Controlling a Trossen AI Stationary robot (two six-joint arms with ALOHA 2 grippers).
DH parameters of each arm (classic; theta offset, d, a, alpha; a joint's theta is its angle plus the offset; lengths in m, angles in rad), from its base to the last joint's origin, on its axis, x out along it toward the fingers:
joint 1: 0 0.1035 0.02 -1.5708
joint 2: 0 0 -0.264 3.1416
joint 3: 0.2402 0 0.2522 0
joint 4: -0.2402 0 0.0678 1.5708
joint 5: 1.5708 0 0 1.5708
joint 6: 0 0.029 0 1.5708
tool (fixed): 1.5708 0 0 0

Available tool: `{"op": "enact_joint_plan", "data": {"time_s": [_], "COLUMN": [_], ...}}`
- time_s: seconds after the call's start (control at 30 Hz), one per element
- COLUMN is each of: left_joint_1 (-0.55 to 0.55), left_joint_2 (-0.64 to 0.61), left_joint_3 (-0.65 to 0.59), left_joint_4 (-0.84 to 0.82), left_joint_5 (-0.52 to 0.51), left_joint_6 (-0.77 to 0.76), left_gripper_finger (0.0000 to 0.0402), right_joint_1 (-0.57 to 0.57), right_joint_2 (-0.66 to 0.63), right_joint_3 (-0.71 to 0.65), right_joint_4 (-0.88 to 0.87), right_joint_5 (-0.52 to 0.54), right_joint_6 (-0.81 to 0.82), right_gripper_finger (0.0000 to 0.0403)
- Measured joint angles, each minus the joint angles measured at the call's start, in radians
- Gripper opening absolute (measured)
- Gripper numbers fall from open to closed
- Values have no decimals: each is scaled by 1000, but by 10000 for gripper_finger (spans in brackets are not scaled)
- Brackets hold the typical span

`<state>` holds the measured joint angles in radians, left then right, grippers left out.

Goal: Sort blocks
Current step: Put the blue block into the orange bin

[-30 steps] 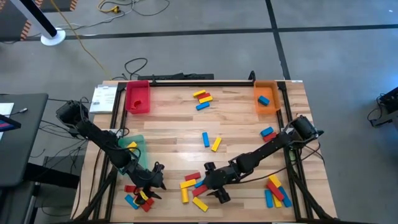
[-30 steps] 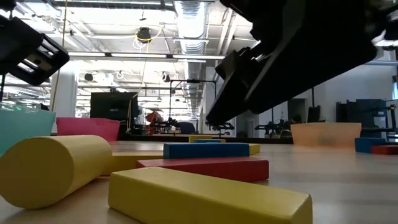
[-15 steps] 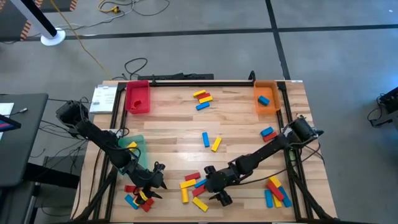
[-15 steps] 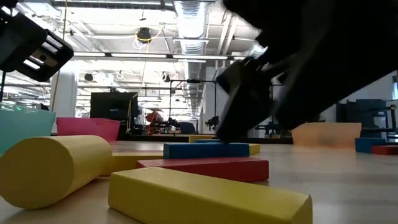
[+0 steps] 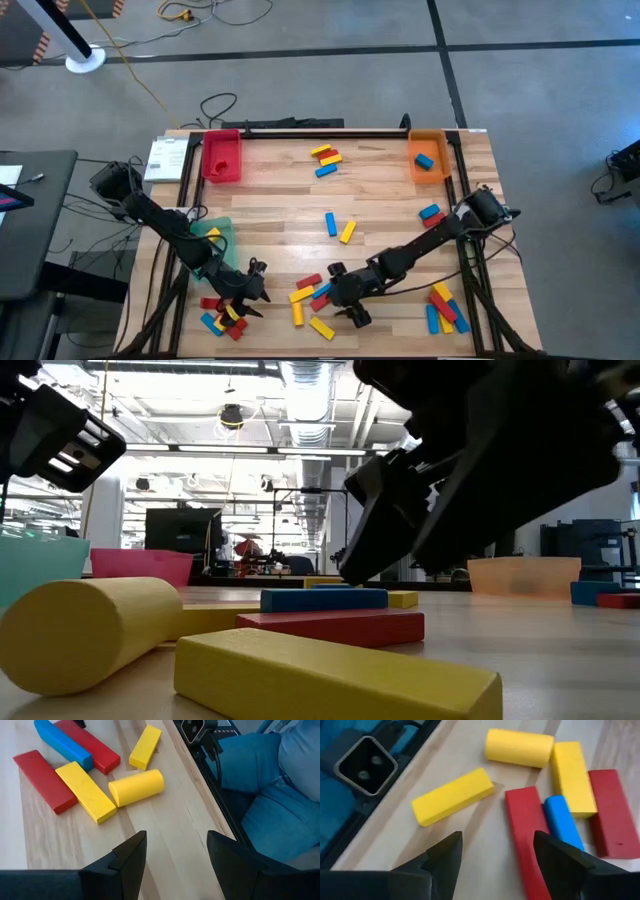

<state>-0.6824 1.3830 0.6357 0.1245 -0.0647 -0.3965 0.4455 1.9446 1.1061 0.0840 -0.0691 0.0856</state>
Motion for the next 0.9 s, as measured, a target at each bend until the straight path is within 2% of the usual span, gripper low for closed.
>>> {"op": "enact_joint_plan", "data": {"time_s": [0.43,0.9], "left_joint_1": [12,12], "left_joint_2": [0,0], "left_joint_3": [0,0], "left_joint_4": [0,-1], "left_joint_5": [1,2], "left_joint_6": [9,32], "left_gripper_finger": [204,204], "right_joint_1": [-50,-47], "right_joint_2": [0,-47], "right_joint_3": [0,0], "right_joint_4": [-40,-20], "right_joint_5": [45,45], "right_joint_6": [-50,-158], "right_gripper_finger": [169,160]}}
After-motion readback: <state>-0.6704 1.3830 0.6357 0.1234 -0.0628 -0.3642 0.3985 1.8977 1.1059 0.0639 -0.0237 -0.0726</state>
